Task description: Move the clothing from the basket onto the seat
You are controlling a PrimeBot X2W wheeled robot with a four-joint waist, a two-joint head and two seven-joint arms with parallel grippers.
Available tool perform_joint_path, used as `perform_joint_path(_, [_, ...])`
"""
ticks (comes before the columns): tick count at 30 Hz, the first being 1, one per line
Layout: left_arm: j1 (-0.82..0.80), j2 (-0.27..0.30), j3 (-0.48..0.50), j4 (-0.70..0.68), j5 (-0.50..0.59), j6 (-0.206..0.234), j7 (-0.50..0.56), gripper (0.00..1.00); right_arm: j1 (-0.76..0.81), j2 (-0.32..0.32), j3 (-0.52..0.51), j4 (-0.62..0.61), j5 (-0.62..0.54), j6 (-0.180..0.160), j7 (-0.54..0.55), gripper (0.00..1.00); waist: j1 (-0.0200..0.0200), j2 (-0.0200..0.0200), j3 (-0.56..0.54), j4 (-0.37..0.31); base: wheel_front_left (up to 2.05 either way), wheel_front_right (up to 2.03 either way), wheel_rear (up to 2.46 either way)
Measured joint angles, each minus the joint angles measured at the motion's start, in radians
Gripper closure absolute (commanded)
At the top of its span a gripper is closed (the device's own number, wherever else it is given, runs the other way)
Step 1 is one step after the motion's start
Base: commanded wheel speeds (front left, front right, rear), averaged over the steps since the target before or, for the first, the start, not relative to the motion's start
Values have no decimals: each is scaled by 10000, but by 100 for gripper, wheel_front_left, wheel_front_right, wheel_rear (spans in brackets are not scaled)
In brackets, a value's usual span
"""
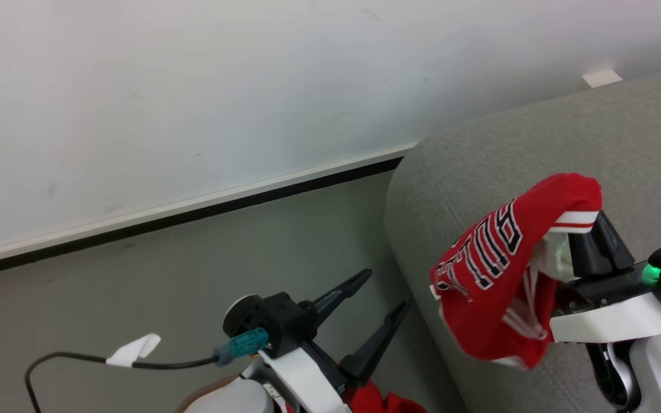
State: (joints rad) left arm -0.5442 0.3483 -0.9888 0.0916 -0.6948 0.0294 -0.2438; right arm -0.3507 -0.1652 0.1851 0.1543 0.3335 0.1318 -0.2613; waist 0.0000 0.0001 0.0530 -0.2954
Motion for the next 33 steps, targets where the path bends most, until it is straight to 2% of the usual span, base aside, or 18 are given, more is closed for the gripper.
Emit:
perform_joint_path(9, [-150, 249, -94, 119, 456, 35, -29, 0, 244, 77, -470, -750, -159, 0, -2, 100, 1, 0, 615, -1362, 0, 0, 0])
perform_joint_path(15, [-292, 314, -113, 151, 487, 33, 19, 0, 297, 159, -460, -800, -167, 2, 0, 100, 1, 0, 953, -1771, 0, 0, 0])
perform_joint_path(19, [-408, 401, -102, 123, 491, 36, 69, 0, 24, 150, -322, -629, -169, 0, 50, 100, 0, 0, 1098, -1806, 0, 0, 0])
perform_joint_path(23, [-656, 525, -79, -44, 566, 36, 238, 0, -975, -6, -414, -230, -215, 0, 270, 100, 1, 0, 1425, -1738, 0, 0, 0])
perform_joint_path(33, [-1354, 959, -61, -658, 842, -82, 591, 0, -3969, -1032, -1553, 525, -221, 0, 1080, 100, 2, 0, 2704, -1061, 0, 0, 0])
